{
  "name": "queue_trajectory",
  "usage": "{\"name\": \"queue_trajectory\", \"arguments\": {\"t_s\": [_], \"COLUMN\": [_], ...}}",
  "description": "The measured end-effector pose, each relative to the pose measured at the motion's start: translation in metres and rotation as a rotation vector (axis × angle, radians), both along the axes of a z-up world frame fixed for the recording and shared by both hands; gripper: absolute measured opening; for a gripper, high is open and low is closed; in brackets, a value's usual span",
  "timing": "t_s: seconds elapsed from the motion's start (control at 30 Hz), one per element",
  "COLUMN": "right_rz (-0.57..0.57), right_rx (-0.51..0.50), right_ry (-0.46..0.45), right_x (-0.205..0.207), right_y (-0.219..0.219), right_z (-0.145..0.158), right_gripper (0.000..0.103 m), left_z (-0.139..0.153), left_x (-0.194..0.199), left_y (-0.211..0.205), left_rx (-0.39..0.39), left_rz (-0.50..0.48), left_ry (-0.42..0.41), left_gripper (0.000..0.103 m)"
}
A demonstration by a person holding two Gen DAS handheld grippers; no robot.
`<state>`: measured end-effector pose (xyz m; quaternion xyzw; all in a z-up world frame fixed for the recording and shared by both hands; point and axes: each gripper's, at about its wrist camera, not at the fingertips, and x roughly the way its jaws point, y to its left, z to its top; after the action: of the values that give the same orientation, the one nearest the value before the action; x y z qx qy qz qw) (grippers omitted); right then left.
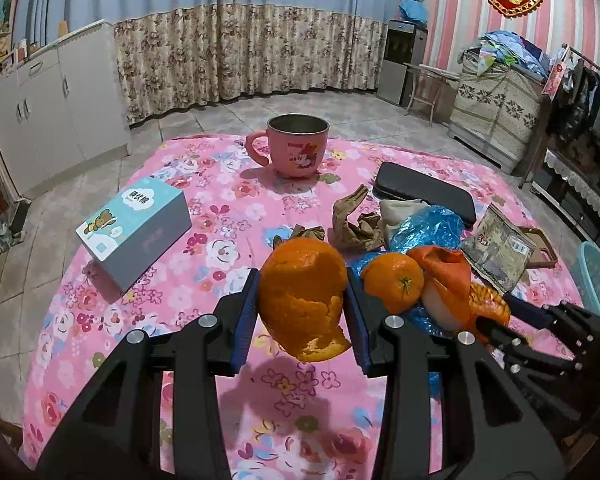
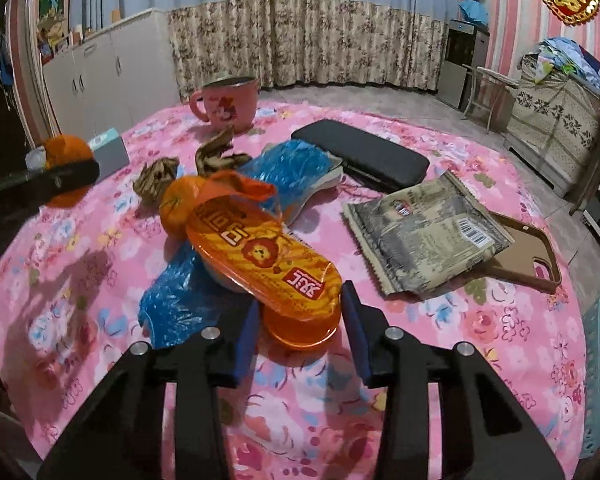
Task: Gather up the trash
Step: 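Grasp the small orange lid with the right gripper, then carry the orange peel and orange lid to the blue basket and release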
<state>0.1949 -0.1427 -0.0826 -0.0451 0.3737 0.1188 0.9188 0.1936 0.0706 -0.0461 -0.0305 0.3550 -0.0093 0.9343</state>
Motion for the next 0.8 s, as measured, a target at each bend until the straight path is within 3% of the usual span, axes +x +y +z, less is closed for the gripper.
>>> {"name": "queue_trajectory", "arguments": {"t_s": [0.5,0.8], "right_rz": [-0.126,-0.215], "right_rx": [0.058,0.047], "right_ry": [-0.034,-0.09], "right_x": [0.004,-0.024], "right_y": [-0.057,-0.1], "right_z": [0.019,0.054], "right_gripper": [0.04,0.04], "left_z": [0.001,0.011], "left_x": [0.0,-0.013], "left_y": [0.0,-0.031], "left_rx": [0.007,0.02], "left_rz": [-0.008,-0.084], "left_ry": [-0.004,-0.025], "left_gripper": [0.039,0.039]}}
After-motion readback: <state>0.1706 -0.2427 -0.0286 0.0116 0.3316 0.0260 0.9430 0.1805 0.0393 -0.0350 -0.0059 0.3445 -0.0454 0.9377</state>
